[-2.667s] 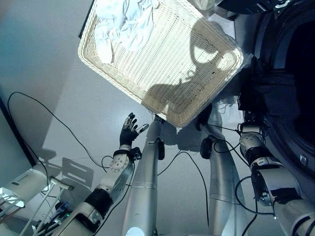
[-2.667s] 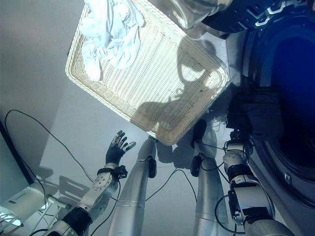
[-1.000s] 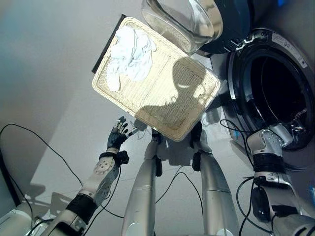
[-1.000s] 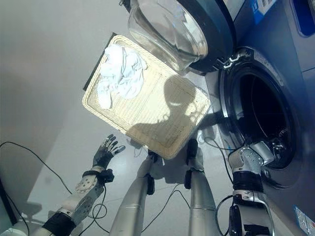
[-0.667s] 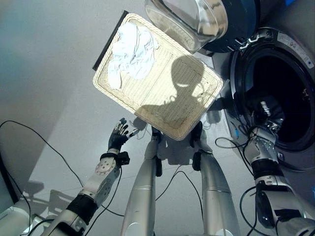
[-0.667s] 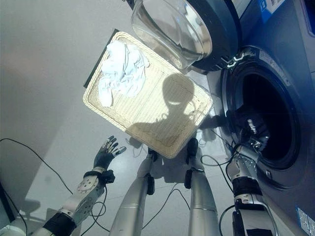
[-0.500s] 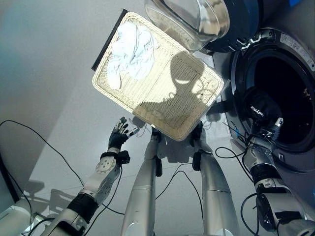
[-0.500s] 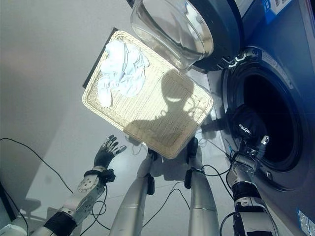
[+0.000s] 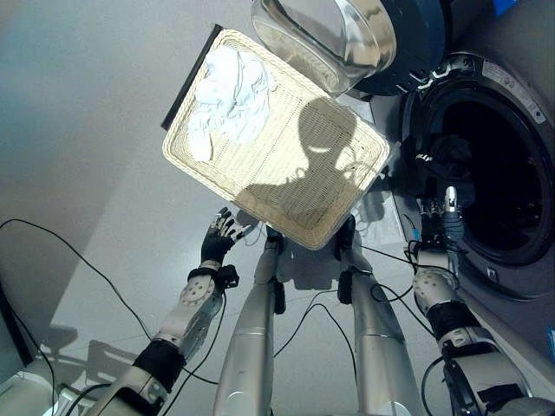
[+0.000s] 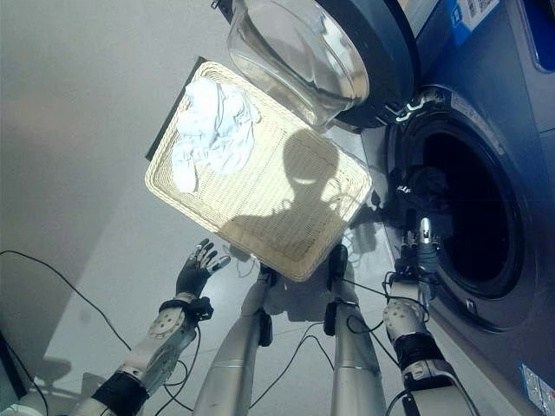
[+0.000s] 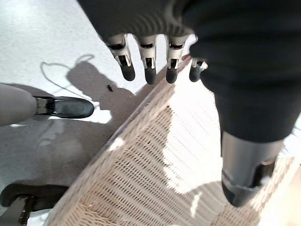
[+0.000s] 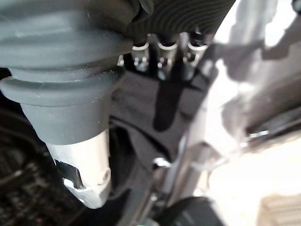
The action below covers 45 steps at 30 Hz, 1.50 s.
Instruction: Put the clothes into the washing machine.
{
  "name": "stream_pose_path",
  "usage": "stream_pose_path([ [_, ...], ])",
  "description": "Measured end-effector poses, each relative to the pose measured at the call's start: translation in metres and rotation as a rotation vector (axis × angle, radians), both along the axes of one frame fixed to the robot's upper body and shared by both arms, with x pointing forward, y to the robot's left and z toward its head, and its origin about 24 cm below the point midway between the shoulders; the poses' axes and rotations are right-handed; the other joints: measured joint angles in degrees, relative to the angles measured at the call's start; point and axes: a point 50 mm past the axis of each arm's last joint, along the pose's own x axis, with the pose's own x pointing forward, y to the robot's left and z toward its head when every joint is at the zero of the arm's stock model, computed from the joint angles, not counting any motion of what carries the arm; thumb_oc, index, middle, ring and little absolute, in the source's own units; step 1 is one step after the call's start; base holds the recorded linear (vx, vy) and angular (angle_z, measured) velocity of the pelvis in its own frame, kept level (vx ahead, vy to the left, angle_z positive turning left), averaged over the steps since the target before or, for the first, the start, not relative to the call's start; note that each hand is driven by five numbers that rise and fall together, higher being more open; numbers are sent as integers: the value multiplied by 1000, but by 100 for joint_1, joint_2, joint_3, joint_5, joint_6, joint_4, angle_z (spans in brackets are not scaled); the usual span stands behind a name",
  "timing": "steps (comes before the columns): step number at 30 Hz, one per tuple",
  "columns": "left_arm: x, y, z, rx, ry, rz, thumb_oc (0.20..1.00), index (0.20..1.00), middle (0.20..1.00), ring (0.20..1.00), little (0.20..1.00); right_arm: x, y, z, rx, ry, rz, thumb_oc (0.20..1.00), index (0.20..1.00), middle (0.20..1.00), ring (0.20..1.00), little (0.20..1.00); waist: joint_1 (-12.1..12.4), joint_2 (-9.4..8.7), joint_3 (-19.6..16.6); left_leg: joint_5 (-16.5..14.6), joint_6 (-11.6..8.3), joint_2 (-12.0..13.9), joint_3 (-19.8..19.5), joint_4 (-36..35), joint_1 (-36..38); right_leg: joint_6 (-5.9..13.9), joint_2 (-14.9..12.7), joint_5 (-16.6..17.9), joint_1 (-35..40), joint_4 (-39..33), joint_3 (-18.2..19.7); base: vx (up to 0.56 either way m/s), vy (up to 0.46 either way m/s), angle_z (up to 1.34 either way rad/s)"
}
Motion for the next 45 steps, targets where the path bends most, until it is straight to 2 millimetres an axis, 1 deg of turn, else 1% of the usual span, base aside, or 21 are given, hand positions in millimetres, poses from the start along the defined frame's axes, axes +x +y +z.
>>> stream_pose_path([
  [4, 0, 7, -3, 8, 11, 23, 1000, 1000, 1000, 1000, 1000, 1, -10, 5, -5, -13, -26, 1000, 1000, 1000, 1000, 1000, 6, 0, 0, 2, 7, -3, 0, -34, 137, 58, 0, 24, 179, -105, -7, -1, 8, 0],
  [5, 1, 11, -2, 14, 10, 29, 1000, 1000, 1000, 1000, 1000, 0, -17, 9, 10, -40, -42, 1000, 1000, 1000, 1000, 1000, 15, -2, -1, 10, 16, -15, -11, -50, 170, 74, -5, 32, 224, -125, -9, 13, 6, 4],
  [7, 1, 20, -4, 31, 17, 39, 1000, 1000, 1000, 1000, 1000, 0, -36, 17, 105, -105, -110, 1000, 1000, 1000, 1000, 1000, 36, -2, -1, 15, 23, -19, -18, -52, 185, 97, -8, 49, 265, -164, -22, 2, 0, 5],
  [10, 1, 27, -2, 51, 13, 39, 1000, 1000, 1000, 1000, 1000, 3, -58, 36, 223, -212, -188, 1000, 1000, 1000, 1000, 1000, 136, -2, -1, 25, 34, -15, -23, -66, 184, 104, 0, 85, 288, -236, -28, 0, 0, 0],
  [11, 1, 27, -2, 51, 13, 39, 1000, 1000, 1000, 1000, 1000, 3, -58, 36, 223, -212, -188, 1000, 1000, 1000, 1000, 1000, 136, -2, -1, 25, 34, -15, -23, -66, 184, 104, 0, 85, 288, -236, -28, 0, 0, 0],
  [12, 1, 29, -1, 58, 14, 40, 1000, 1000, 1000, 1000, 1000, 7, -62, 47, 260, -254, -194, 1000, 1000, 1000, 1000, 1000, 145, -2, -1, 31, 36, -15, -39, -81, 185, 108, 2, 89, 299, -256, -41, 32, -18, 4],
  [14, 1, 28, -1, 57, 14, 36, 1000, 1000, 1000, 1000, 1000, 14, -60, 61, 300, -307, -188, 1000, 1000, 1000, 1000, 1000, 148, -2, -1, 38, 40, -20, -73, -99, 187, 109, 1, 88, 323, -276, -70, 32, -27, 6],
  [20, 4, 20, 1, 59, 10, 2, 1000, 1000, 1000, 1000, 1000, 18, -59, 70, 317, -317, -239, 1000, 1000, 1000, 1000, 1000, 193, -2, 0, 61, 53, -20, -106, -102, 176, 88, -12, 98, 326, -277, -111, 3, -10, 3],
  [22, 5, 19, 2, 59, 6, 0, 1000, 1000, 1000, 1000, 1000, 17, -56, 66, 285, -278, -258, 1000, 1000, 1000, 1000, 1000, 195, -2, 0, 61, 52, -20, -106, -102, 175, 106, -15, 84, 323, -277, -112, 0, 0, 0],
  [25, 5, 18, 2, 55, 7, -2, 1000, 1000, 1000, 1000, 1000, 16, -45, 55, 201, -196, -244, 1000, 1000, 1000, 1000, 1000, 176, -1, 0, 58, 48, -20, -105, -106, 161, 137, -14, 60, 302, -272, -113, 11, -4, 0],
  [28, 5, 12, 0, 38, 9, -6, 1000, 1000, 1000, 1000, 1000, 13, -29, 35, 181, -111, -223, 1000, 1000, 1000, 1000, 1000, 141, 0, 0, 61, 42, -27, -102, -112, 102, 139, -14, 46, 224, -239, -105, 1, 12, -1],
  [29, 4, 7, -2, 20, 11, -5, 1000, 1000, 1000, 1000, 1000, 10, -18, 20, 193, -59, -203, 1000, 1000, 1000, 1000, 1000, 137, 0, 0, 43, 18, -20, -98, -139, 86, 129, -6, 39, 188, -240, -88, 15, 40, -2],
  [30, 4, 5, -3, 11, 12, -5, 1000, 1000, 1000, 1000, 1000, 8, -15, 13, 196, -30, -199, 1000, 1000, 1000, 1000, 1000, 137, 0, 0, 55, 19, -19, -97, -162, 86, 127, 0, 40, 180, -241, -84, 1, 39, -3],
  [31, 3, 1, -4, 11, 17, -16, 1000, 1000, 1000, 1000, 1000, 5, -8, 0, 221, 20, -190, 1000, 1000, 1000, 1000, 1000, 134, 0, 0, 61, 27, -16, -92, -170, 86, 126, 3, 39, 171, -241, -81, 13, 55, -5],
  [32, 2, -4, -6, 4, 20, -29, 1000, 1000, 1000, 1000, 1000, -1, 3, -20, 253, 105, -183, 1000, 1000, 1000, 1000, 1000, 131, 0, 0, 60, 26, -14, -71, -189, 85, 126, 6, 38, 154, -241, -63, -3, 70, -5],
  [33, 2, -6, -7, -3, 19, -29, 1000, 1000, 1000, 1000, 1000, -4, 8, -29, 259, 143, -172, 1000, 1000, 1000, 1000, 1000, 123, 0, 0, 62, 29, -14, -60, -192, 85, 125, 5, 39, 145, -241, -50, -7, 76, -7],
  [34, 1, -9, -8, -10, 15, -32, 1000, 1000, 1000, 1000, 1000, -9, 18, -43, 277, 217, -157, 1000, 1000, 1000, 1000, 1000, 115, 0, 0, 64, 32, -18, -24, -194, 85, 123, 6, 41, 132, -246, -19, -6, 51, -7],
  [37, 0, -10, -12, -17, 17, -21, 1000, 1000, 1000, 1000, 1000, -13, 28, -56, 298, 281, -137, 1000, 1000, 1000, 1000, 1000, 115, 0, 0, 70, 41, -25, 38, -198, 98, 97, -4, 63, 116, -246, 8, -21, 60, -7],
  [38, 0, -10, -12, -18, 15, -19, 1000, 1000, 1000, 1000, 1000, -12, 29, -56, 299, 282, -135, 1000, 1000, 1000, 1000, 1000, 111, 0, 0, 71, 42, -24, 44, -198, 101, 93, -3, 67, 113, -246, 13, -16, 63, -5],
  [42, 0, -10, -11, -20, 3, -16, 1000, 1000, 1000, 1000, 1000, -10, 31, -49, 286, 259, -122, 1000, 1000, 1000, 1000, 1000, 116, 0, 0, 73, 46, -28, 76, -206, 136, 86, -1, 74, 117, -232, 56, -18, 68, -3],
  [45, 1, -11, -9, -24, -5, -9, 1000, 1000, 1000, 1000, 1000, -7, 38, -34, 250, 219, -138, 1000, 1000, 1000, 1000, 1000, 94, 0, 0, 73, 50, -35, 142, -207, 176, 101, -2, 80, 117, -212, 127, -27, 80, -7],
])
